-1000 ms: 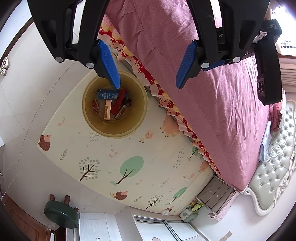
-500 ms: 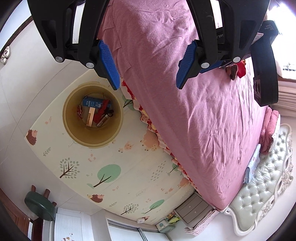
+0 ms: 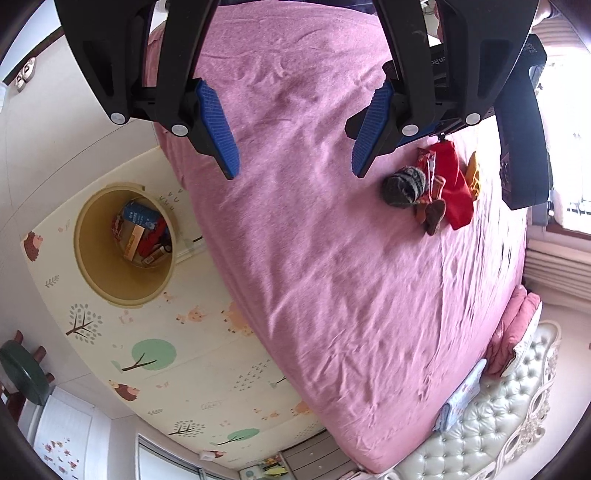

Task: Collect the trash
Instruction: 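Move both open tools back over the remaining items on the bed, then grasp the gold drawstring bag with the left tool while the right tool grasps the red zip pouch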

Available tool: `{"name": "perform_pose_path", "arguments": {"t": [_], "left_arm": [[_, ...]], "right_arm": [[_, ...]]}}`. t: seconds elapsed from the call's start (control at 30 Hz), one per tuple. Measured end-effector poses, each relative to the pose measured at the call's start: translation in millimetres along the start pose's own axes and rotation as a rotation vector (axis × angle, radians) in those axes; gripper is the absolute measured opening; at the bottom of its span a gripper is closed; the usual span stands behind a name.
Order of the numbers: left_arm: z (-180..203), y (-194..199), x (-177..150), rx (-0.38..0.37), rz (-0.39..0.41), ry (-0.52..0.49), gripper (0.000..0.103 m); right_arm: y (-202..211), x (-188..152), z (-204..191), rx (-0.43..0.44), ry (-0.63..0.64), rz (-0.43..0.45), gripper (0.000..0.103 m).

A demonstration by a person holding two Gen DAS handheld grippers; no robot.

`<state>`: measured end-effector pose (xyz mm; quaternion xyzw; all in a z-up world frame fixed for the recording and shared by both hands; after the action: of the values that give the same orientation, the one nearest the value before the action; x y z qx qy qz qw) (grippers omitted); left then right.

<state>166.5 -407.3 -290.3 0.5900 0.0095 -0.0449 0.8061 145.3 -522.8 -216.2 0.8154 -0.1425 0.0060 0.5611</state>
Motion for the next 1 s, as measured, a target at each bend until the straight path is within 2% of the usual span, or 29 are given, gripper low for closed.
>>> {"name": "perform_pose_path", "arguments": {"t": [0.5, 0.77, 1.0], "left_arm": [[-190, 51, -29, 0.014, 0.075, 0.298, 0.076], [-262, 72, -25, -0.013, 0.110, 0.423, 0.078], [-311, 75, -12, -0.027, 0.110, 0.499, 0.078]], "right_arm": [[-67, -26, -161, 0.071, 0.219, -0.104, 0.062], [-104, -27, -236, 0.098, 0.300, -0.144, 0.062], [-138, -19, -282, 0.102, 0.340, -0.175, 0.062]]}}
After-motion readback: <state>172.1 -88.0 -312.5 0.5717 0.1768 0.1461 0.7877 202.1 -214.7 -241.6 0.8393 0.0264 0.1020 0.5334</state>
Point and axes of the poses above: each gripper's, at about its wrist camera, not at the fingertips, and y roughly against the way its jaws point, z to its right, x to its top, the point moved 10 cm from there along -y, roughly the way its jaws point, and after that the axes turned 9 degrees about y, right-handed, at the moved point
